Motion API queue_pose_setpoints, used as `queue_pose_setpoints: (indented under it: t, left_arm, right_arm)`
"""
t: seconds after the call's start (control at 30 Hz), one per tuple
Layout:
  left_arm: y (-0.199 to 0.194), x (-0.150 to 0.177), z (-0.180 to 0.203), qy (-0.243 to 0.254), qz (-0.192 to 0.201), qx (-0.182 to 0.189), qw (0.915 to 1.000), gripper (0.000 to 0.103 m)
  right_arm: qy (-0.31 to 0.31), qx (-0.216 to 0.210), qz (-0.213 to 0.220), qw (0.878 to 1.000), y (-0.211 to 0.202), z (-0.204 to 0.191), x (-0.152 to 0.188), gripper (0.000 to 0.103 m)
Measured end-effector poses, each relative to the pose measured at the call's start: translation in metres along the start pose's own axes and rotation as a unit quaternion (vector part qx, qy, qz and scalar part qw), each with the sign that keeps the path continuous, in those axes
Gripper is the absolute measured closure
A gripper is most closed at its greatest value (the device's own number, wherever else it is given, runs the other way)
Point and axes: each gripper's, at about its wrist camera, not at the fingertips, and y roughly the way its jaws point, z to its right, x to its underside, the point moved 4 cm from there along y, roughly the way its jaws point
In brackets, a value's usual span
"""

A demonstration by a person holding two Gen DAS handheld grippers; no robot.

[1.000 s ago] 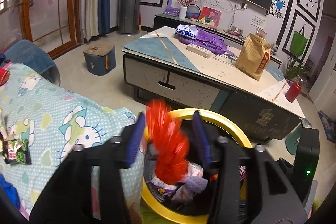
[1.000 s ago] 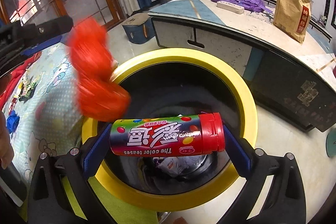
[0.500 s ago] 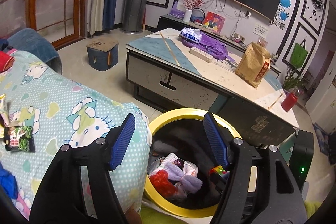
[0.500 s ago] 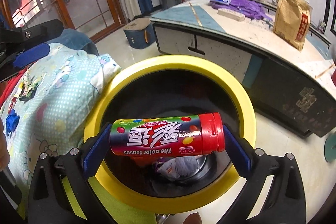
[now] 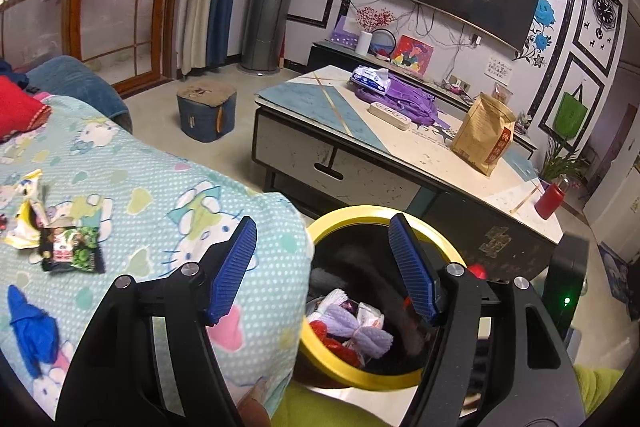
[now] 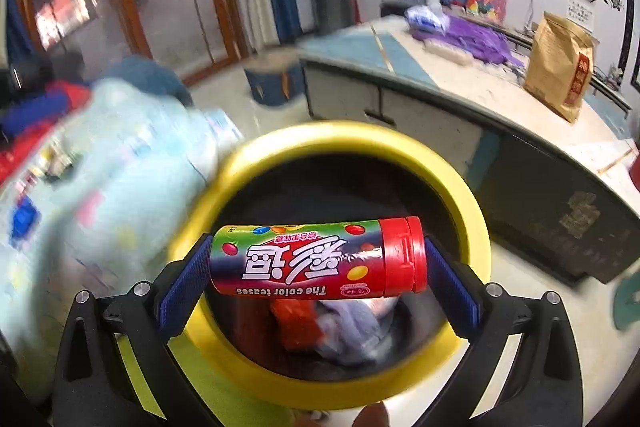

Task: Collect trash
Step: 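Open the right tool to drop the candy tube into the bin while the left tool returns over the bedspread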

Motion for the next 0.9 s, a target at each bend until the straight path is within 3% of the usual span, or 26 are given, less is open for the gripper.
queue_pose_setpoints:
  t: [0.1,0.3,0.4,0.7,0.9]
  left_arm:
    - [-0.008,0.0,-0.006,-0.006,0.004,-0.001,1.0,0.043]
    - [-0.024,0.002,-0.018,-0.016,0.015,-0.006,0.9997,0.043]
    - [-0.032,0.004,-0.024,-0.02,0.018,-0.01,0.9996,0.043]
    - [-0.054,0.015,-0.064,-0.04,0.025,-0.038,0.9982,0.039]
    - [-0.078,0.017,-0.103,-0.072,0.041,-0.063,0.9945,0.038]
  right_arm:
    - [0.026,-0.016,-0.022,0.999,0.007,0.005,0.008,0.006]
    - [-0.006,0.001,-0.022,1.0,0.008,-0.001,0.007,0.006]
    - [0.004,-0.021,-0.063,0.998,0.022,-0.006,0.02,0.006]
    - [0.0,-0.051,-0.125,0.991,0.045,-0.028,0.044,0.006]
    - [0.001,-0.082,-0.124,0.989,0.045,-0.047,0.045,0.006]
